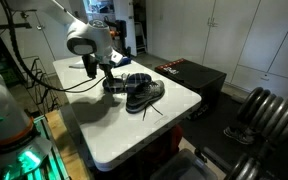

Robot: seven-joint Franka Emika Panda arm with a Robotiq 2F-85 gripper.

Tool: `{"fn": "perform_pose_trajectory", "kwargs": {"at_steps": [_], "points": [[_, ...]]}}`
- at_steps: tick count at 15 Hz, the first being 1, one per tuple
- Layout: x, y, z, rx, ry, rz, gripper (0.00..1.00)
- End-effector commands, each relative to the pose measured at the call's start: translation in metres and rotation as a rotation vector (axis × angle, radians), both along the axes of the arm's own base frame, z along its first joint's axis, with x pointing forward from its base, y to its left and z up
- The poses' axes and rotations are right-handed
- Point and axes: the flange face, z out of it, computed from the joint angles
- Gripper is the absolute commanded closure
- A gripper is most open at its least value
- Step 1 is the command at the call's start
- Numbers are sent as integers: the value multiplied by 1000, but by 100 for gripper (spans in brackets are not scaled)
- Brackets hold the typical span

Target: Turn the sneaker on the left upside down

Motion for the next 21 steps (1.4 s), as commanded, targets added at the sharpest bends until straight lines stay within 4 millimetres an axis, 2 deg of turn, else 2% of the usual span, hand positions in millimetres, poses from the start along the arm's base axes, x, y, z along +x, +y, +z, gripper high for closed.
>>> {"fn": "perform_pose_trajectory", "kwargs": {"at_steps": [1,2,3,4,7,9,16,21], "points": [[-15,-18,-4,43,5,-28,0],[-15,-22,-6,36,11,-40,0],[-14,-25,-8,32,17,-43,10],[-12,-27,-10,27,24,-44,27],[-7,-26,-8,4,15,-34,51],[-5,-27,-5,-4,6,-25,62],[3,-24,14,-84,17,81,73],[15,-26,40,-285,211,170,82]]}}
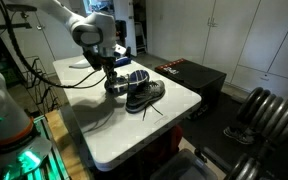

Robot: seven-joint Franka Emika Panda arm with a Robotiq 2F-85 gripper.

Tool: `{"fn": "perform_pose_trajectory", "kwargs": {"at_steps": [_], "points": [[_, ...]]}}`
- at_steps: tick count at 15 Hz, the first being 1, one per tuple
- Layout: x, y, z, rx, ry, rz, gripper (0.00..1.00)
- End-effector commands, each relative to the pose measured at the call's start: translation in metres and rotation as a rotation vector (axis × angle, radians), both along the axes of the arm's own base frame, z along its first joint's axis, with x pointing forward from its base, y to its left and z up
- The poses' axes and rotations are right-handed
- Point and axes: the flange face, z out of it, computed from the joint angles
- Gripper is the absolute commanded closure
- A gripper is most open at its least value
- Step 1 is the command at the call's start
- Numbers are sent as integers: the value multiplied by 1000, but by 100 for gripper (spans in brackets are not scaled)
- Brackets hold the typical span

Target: Turn the sneaker on the left upside down

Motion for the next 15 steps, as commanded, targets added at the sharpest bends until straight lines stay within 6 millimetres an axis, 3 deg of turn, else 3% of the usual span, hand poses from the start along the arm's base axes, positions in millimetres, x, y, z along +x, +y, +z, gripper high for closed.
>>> {"fn": "perform_pose_trajectory", "kwargs": {"at_steps": [1,8,15], "points": [[7,-5,16,-153,139,19,84],[23,0,40,-455,357,89,84],[58,26,31,-716,358,234,84]]}}
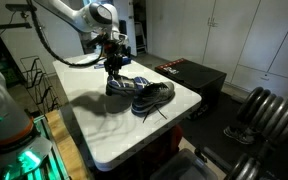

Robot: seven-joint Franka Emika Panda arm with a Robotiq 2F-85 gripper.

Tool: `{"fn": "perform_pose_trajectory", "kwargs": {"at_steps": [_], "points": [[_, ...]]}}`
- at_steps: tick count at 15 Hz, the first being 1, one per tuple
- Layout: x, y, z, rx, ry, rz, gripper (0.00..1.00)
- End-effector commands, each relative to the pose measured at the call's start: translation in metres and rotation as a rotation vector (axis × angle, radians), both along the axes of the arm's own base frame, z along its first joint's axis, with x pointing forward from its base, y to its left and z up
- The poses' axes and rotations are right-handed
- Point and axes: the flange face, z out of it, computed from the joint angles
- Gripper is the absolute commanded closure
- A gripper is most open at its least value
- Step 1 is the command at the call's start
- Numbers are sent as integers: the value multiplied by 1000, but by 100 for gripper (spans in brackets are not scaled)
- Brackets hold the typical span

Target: Turn the sneaker on the left upside down

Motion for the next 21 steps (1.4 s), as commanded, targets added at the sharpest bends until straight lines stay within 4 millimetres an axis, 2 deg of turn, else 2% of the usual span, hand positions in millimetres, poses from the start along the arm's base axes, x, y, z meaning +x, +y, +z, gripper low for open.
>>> {"fn": "perform_pose_trajectory", "kwargs": {"at_steps": [1,4,8,11,21], "points": [[24,14,-6,-108,-17,71,84],[37,24,-16,-146,-22,127,84],[45,28,-25,-178,-30,153,84],[49,30,-25,-135,-73,166,84],[56,14,-40,-76,-107,176,84]]}}
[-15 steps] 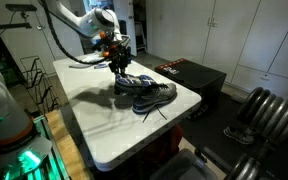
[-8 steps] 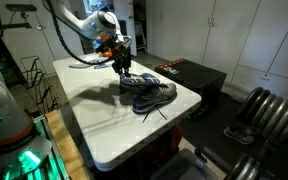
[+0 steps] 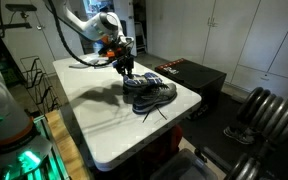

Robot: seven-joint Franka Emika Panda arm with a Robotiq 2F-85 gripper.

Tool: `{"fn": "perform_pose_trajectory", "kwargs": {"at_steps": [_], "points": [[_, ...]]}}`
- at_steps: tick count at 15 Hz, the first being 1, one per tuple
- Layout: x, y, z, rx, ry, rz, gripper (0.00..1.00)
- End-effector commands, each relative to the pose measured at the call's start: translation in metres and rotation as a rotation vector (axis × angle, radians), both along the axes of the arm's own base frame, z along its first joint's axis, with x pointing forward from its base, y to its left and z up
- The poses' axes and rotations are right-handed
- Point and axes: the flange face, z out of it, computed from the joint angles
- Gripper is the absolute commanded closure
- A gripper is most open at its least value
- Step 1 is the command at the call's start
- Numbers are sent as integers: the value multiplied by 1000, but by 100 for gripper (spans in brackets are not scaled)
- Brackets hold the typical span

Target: Turn the sneaker on the left upside down

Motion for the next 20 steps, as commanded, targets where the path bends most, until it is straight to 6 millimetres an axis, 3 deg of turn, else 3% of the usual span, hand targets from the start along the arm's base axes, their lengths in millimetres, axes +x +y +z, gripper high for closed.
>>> {"fn": "perform_pose_trajectory", "kwargs": {"at_steps": [1,12,13,14,16,20], "points": [[2,-7,-9,23,-6,16,84],[-5,-27,-20,-8,95,-63,84],[-5,-29,-19,-10,96,-70,63],[-5,-29,-18,-8,96,-72,34],[-7,-33,-15,-9,94,-84,34],[-13,-42,-5,-25,91,-115,5]]}}
